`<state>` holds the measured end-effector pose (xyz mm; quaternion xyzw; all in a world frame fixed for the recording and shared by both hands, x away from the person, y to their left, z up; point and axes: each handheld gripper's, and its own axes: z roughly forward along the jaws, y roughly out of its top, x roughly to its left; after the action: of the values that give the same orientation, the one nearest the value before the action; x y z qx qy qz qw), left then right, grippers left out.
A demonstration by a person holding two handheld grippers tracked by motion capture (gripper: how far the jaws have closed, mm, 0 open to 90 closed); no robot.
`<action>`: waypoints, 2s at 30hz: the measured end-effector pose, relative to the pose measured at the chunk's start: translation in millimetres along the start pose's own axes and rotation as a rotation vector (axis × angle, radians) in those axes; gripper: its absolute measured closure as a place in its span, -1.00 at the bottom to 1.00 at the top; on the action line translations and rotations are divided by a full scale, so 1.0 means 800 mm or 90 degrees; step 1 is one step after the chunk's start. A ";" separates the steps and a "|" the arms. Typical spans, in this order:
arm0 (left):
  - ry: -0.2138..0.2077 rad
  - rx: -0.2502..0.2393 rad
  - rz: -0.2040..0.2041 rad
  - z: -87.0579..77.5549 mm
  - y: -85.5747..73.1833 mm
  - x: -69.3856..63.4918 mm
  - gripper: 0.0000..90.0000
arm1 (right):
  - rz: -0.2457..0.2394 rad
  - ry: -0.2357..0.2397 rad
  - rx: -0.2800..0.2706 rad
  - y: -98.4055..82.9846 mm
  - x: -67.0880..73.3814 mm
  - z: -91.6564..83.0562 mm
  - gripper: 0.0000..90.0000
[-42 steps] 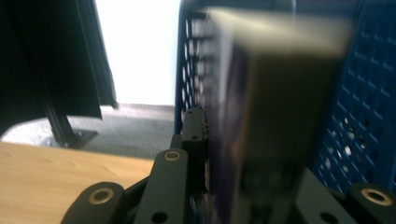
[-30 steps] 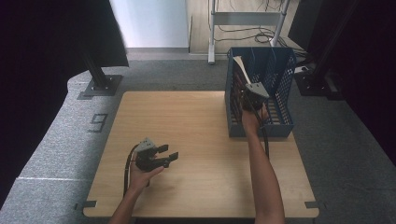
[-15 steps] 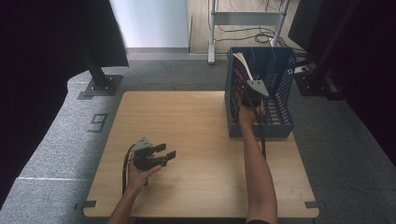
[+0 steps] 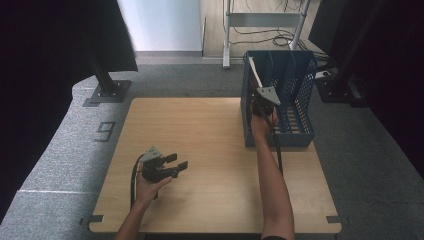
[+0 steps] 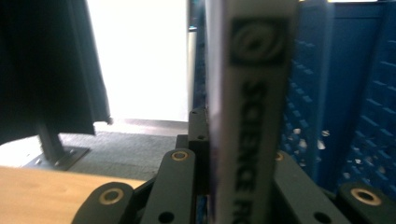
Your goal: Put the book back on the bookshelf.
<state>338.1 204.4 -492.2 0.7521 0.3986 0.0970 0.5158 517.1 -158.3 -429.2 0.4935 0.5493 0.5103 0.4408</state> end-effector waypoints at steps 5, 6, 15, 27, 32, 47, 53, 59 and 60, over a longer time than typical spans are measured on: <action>-0.001 0.004 0.004 0.002 0.000 -0.003 -0.21 | -0.011 0.037 0.000 -0.005 0.005 -0.008 0.69; -0.002 0.004 0.004 0.002 0.000 -0.003 -0.21 | -0.009 0.046 0.005 -0.004 0.003 -0.009 0.65; -0.005 0.008 0.009 0.004 0.000 -0.006 -0.21 | -0.035 0.093 0.047 -0.008 -0.005 -0.012 0.42; -0.005 0.011 0.011 0.005 -0.001 -0.006 -0.21 | -0.076 0.084 0.061 -0.013 -0.002 -0.014 0.54; -0.004 0.012 0.010 0.005 -0.001 -0.006 -0.21 | -0.114 0.051 0.059 -0.011 -0.004 -0.015 0.70; -0.002 0.011 0.008 0.004 -0.001 -0.003 -0.21 | -0.124 0.026 0.058 -0.009 -0.027 -0.014 0.78; -0.003 0.012 0.008 0.005 -0.001 -0.004 -0.21 | -0.134 0.034 0.063 -0.007 -0.024 -0.015 0.77; -0.004 0.012 0.010 0.005 -0.001 -0.006 -0.21 | -0.120 0.068 0.059 -0.009 -0.017 -0.017 0.64; -0.004 0.012 0.010 0.005 -0.001 -0.006 -0.21 | -0.121 0.073 0.060 -0.009 -0.016 -0.017 0.63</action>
<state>336.7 198.5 -493.3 0.7606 0.3916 0.0949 0.5090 504.3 -172.3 -435.0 0.4297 0.6412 0.4671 0.4313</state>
